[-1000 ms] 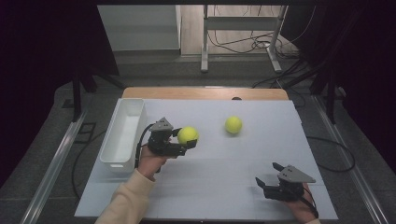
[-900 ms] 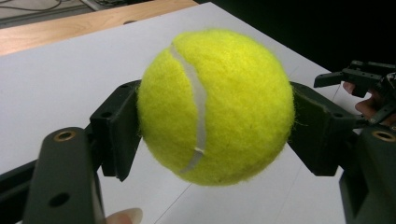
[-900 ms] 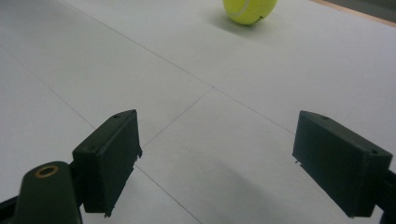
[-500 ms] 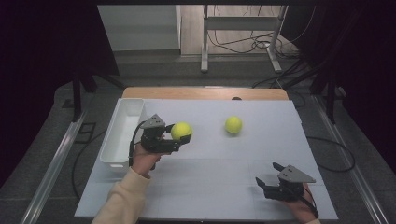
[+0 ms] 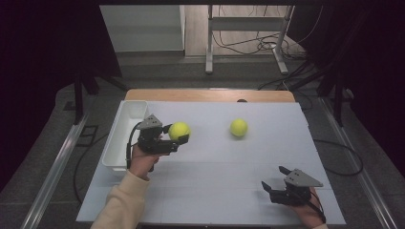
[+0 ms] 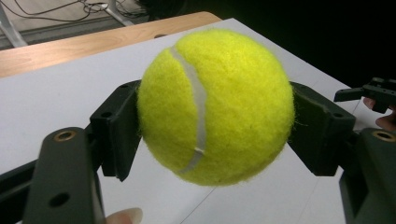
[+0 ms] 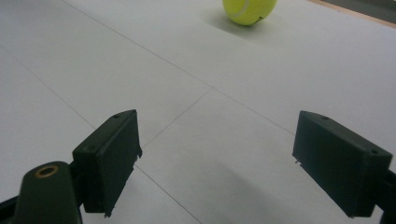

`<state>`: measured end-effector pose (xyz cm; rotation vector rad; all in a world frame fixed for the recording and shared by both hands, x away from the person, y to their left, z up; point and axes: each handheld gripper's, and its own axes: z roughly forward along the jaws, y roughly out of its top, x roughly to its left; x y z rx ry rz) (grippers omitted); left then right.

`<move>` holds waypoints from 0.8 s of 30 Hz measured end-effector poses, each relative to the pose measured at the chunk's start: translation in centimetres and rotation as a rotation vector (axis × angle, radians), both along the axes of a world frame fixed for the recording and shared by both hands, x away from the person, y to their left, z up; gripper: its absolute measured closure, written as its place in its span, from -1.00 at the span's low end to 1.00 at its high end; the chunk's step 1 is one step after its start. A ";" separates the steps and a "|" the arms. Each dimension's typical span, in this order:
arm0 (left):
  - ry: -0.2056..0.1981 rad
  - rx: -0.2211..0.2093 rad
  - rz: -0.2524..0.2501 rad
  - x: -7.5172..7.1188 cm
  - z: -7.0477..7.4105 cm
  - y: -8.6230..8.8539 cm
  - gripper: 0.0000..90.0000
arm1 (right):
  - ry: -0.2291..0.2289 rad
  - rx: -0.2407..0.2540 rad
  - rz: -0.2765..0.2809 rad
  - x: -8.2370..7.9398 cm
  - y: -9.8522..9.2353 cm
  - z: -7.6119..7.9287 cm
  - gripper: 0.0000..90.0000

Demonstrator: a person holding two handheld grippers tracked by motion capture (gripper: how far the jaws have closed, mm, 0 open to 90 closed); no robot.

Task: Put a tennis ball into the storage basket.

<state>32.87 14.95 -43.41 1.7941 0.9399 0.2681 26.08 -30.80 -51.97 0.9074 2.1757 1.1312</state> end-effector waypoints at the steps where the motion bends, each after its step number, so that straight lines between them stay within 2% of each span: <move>1: 0.001 -0.002 0.004 0.0 0.0 0.1 -0.42 | 0.000 -0.001 0.000 0.0 0.0 0.0 -0.65; 24: -0.011 -0.007 0.073 0.1 0.3 2.4 -0.42 | -0.004 0.001 -0.001 0.0 0.0 0.0 -0.65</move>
